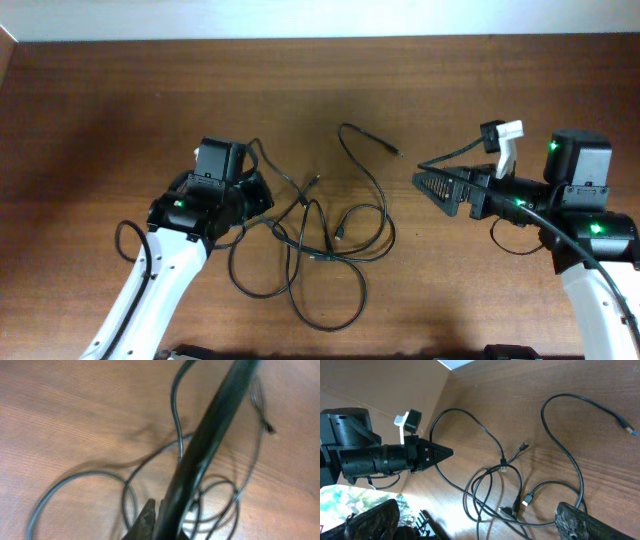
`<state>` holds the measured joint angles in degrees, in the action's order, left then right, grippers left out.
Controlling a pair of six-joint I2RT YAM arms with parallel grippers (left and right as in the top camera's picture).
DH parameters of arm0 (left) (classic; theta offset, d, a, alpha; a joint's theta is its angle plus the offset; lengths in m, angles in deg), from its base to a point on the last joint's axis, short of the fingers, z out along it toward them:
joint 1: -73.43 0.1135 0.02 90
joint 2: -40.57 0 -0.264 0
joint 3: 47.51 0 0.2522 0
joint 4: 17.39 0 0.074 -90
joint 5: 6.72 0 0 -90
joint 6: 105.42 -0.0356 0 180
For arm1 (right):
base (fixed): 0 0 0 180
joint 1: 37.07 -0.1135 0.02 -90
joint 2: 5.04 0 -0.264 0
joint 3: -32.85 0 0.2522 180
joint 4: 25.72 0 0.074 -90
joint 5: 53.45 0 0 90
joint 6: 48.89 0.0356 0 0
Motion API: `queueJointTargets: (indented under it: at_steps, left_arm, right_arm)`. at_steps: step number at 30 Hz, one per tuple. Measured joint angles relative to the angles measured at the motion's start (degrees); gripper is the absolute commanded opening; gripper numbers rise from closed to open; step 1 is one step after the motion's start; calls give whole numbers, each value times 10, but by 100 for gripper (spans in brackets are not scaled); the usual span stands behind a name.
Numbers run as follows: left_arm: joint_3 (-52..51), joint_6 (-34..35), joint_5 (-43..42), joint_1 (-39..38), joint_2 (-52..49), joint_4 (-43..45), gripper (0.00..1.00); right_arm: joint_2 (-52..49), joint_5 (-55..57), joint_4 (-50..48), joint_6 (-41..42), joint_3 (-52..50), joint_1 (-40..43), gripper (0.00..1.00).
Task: Untangle cables
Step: 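Lift the held cable with the left gripper and swing it toward the upper-left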
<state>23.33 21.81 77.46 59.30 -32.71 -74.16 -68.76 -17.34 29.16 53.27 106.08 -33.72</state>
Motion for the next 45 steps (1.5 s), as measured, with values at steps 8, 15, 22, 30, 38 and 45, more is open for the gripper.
queueJointTargets:
  at_steps: [8, 15, 22, 30, 38, 45]
  left_arm:
    - [-1, -214, -140, 0, 0, 70, 0]
    - [-2, -230, -147, 0, 0, 118, 0]
    - [-2, -231, -139, 0, 0, 125, 0]
    - [23, -73, -118, 312, 151, 197, 0]
    - [33, -49, -452, 333, 171, 631, 0]
    - [35, -78, -231, 292, 162, 294, 0]
  right_arm:
    - [-48, 95, 83, 19, -5, -112, 100]
    - [-158, 238, -20, 447, -5, -312, 65]
    - [-354, 267, -233, 651, -9, -382, 4]
    - [-254, 378, 108, 368, -5, -126, 4]
    - [-255, 440, 132, 286, -6, -123, 98]
    - [-255, 442, 136, 281, -5, -123, 99]
